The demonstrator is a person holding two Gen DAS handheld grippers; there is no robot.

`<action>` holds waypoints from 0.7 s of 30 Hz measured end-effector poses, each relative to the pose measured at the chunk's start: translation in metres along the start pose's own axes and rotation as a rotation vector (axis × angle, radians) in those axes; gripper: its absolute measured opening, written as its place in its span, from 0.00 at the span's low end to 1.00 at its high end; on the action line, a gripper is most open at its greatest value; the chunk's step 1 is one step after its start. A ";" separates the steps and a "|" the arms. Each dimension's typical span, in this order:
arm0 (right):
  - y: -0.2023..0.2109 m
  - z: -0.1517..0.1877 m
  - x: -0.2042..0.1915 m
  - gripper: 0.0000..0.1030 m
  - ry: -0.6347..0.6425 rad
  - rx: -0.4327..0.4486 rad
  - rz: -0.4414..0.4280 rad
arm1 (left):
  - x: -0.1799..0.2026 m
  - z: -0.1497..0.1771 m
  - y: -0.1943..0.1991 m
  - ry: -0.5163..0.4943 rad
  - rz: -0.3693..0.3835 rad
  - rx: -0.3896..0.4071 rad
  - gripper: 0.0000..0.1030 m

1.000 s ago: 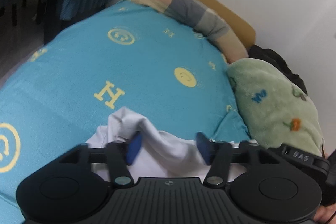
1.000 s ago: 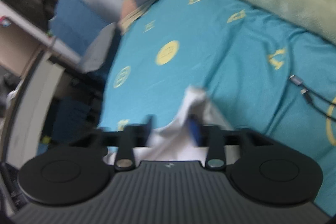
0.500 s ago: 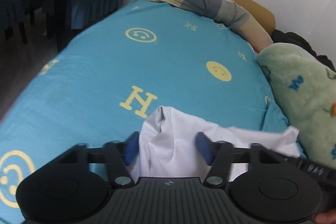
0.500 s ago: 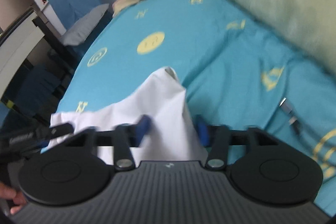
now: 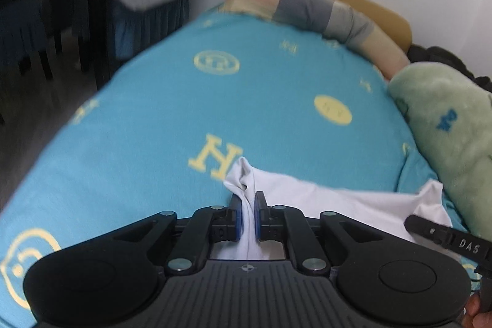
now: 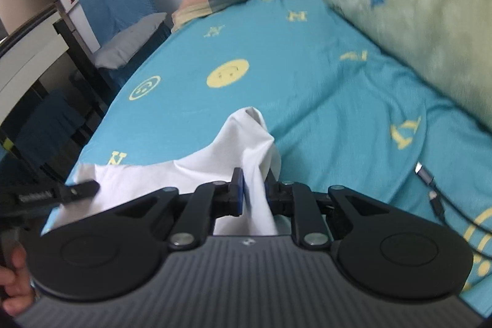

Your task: Fold clothes

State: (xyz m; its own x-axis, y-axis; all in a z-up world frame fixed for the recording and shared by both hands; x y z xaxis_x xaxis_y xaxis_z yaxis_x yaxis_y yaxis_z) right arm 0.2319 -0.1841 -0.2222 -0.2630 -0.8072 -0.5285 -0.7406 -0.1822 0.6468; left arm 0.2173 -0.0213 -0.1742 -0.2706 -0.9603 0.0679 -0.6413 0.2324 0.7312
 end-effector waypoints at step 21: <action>0.127 0.085 0.033 0.78 -0.836 -0.208 -0.284 | 0.054 0.126 0.100 0.660 0.537 -0.260 0.75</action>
State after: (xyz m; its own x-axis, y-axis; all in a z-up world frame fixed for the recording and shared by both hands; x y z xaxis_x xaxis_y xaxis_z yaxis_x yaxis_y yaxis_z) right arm 0.0767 -0.1859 -0.2046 -0.5103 -0.0606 -0.8579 -0.7410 -0.4754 0.4743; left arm 0.0483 -0.0308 -0.1831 0.0327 -0.6437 0.7646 -0.3415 0.7117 0.6138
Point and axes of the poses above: each gripper's, at about its wrist camera, not at the fingertips, and y roughly against the way its jaws point, x to its right, z to its underside, the point moved 9 cm from there along -y, roughly the way its jaws point, and after that the axes turned 15 degrees about -y, right-handed, at the moved point
